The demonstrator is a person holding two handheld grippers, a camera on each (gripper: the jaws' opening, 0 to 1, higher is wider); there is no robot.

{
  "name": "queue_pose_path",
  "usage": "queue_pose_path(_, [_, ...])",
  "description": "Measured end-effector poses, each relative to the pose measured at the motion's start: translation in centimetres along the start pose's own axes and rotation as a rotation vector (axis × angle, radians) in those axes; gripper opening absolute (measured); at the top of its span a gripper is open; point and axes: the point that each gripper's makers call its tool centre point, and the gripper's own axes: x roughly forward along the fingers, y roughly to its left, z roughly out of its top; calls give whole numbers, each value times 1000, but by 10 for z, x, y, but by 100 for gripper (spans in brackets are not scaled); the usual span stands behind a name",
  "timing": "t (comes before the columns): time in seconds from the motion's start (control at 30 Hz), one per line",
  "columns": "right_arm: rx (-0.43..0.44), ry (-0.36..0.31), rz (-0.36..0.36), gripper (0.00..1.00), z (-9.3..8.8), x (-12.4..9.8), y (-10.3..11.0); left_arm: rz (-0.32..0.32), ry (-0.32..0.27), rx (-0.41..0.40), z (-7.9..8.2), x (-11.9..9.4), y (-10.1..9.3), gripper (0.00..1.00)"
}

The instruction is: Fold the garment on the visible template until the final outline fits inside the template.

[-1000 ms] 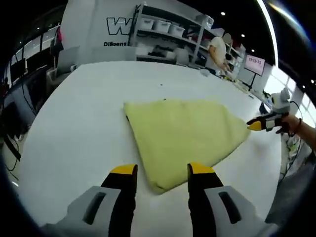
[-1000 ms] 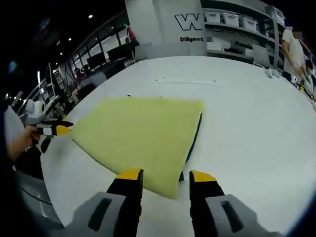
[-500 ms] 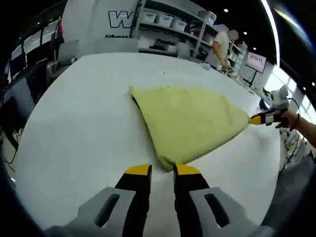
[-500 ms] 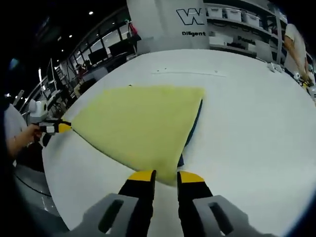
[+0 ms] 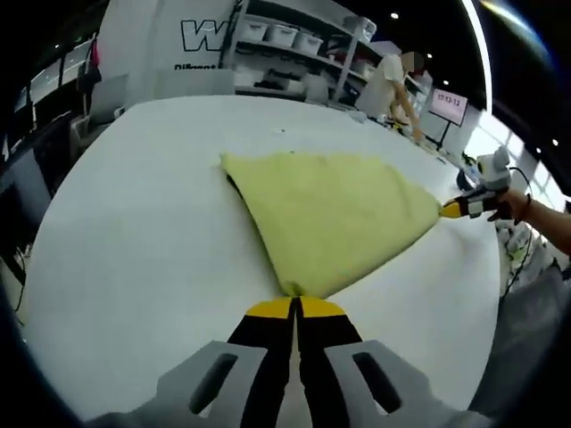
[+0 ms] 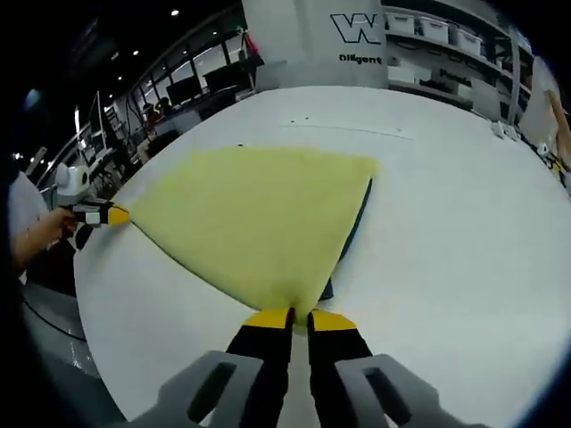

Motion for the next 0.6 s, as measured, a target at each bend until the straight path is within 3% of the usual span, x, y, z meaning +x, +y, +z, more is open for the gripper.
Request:
queue_pose_path(0.1, [-27, 2, -2, 0, 1, -1, 0, -13, 17, 72, 2, -3, 0, 0])
queue_pose_path(0.6, [-28, -2, -18, 0, 2, -3, -4, -42, 53, 203, 6, -7, 3, 0])
